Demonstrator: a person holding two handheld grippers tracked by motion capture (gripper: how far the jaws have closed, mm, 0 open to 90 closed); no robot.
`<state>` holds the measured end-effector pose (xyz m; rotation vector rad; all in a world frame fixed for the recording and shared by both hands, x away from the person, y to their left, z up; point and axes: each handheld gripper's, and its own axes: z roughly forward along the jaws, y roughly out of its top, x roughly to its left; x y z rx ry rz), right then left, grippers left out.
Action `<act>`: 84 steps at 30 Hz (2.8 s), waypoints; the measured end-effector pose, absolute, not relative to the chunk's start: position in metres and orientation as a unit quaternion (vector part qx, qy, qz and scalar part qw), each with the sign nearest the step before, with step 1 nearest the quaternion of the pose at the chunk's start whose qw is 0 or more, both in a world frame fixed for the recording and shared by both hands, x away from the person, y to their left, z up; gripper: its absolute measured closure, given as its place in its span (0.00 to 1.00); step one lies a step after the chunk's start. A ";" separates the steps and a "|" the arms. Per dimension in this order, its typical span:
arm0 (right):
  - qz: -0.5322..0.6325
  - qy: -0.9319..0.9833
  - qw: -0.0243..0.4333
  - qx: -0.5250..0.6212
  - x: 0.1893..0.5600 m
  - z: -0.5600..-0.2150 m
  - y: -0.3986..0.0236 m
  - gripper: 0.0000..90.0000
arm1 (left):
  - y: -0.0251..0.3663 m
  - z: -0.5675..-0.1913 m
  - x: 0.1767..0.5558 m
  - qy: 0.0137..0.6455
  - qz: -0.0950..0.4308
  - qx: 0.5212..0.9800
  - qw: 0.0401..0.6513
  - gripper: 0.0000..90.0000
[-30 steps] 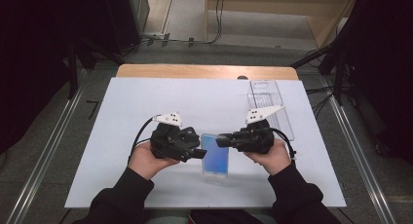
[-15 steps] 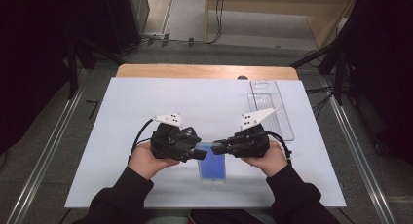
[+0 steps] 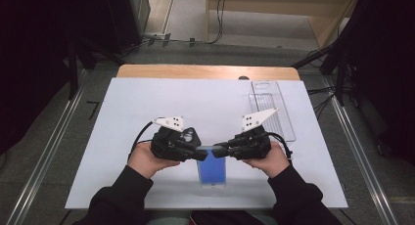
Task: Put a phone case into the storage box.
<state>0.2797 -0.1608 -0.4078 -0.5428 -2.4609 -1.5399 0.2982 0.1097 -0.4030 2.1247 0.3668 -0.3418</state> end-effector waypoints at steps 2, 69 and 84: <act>-0.523 -0.826 0.096 -0.187 0.279 -0.407 -0.161 0.85 | 0.110 -0.402 0.299 0.151 -0.140 0.864 0.460 0.89; -0.484 -0.765 -0.102 -0.414 0.259 -0.431 -0.119 0.00 | 0.129 -0.390 0.306 0.385 -0.019 0.805 0.452 0.89; -0.473 -0.756 -0.127 -0.435 0.257 -0.435 -0.101 0.00 | 0.120 -0.392 0.301 0.393 -0.019 0.804 0.447 0.89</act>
